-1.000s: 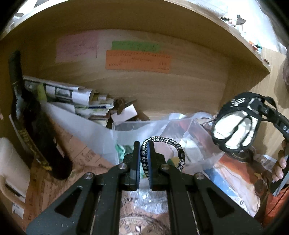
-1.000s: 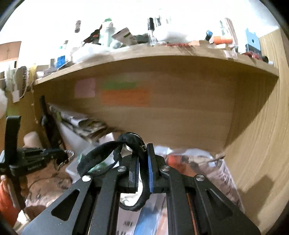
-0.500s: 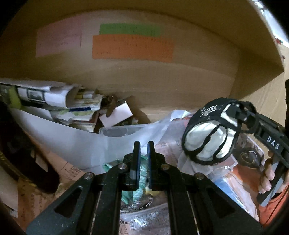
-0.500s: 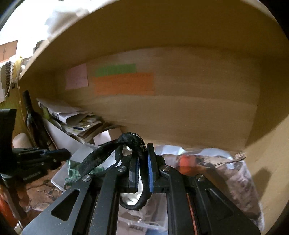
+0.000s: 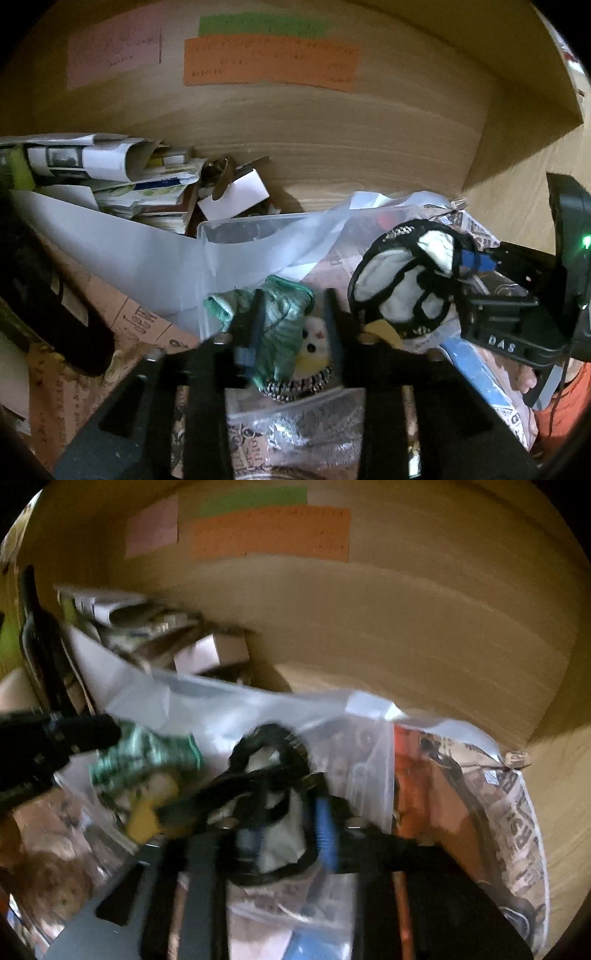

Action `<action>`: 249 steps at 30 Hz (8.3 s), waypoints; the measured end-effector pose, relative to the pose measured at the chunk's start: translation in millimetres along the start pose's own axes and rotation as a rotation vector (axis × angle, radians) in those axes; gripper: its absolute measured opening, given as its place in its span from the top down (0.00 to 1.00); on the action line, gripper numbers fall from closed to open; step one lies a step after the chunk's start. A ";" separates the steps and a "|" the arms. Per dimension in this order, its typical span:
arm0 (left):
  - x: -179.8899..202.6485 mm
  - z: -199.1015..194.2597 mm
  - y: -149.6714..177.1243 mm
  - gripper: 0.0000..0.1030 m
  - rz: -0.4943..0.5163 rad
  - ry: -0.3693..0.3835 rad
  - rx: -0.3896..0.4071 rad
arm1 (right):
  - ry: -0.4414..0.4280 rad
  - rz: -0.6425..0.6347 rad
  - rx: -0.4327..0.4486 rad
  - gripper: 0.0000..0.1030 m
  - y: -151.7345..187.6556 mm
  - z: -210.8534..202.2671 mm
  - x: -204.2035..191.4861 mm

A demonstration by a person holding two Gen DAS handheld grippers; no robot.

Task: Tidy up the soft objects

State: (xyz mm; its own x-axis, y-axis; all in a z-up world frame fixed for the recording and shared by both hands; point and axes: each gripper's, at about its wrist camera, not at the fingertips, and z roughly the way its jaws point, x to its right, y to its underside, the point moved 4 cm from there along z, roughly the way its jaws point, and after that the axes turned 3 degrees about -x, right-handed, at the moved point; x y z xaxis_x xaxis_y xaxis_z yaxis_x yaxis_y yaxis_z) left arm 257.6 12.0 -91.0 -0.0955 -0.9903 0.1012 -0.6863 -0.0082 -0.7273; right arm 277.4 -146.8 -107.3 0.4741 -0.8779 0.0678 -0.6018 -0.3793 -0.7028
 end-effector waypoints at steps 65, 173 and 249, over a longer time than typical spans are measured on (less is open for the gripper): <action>9.2 28.7 94.3 0.41 -0.055 0.025 -0.242 | -0.147 0.039 0.041 0.83 84.2 -69.3 -21.3; 48.3 -212.3 31.2 0.01 0.027 -0.078 0.507 | -0.046 0.075 0.583 0.00 28.5 -221.5 -27.8; 57.4 -205.5 34.5 0.00 0.038 -0.073 0.485 | -0.060 0.079 0.570 0.00 32.4 -215.9 -38.5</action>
State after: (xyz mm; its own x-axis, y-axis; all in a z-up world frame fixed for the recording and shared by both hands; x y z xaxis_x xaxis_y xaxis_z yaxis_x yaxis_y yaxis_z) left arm 80.3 -16.6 29.2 -0.0511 -0.9981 0.0329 -0.2670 -0.0181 -0.9635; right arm 100.8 -188.4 20.2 0.4873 -0.8728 -0.0286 -0.2032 -0.0815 -0.9757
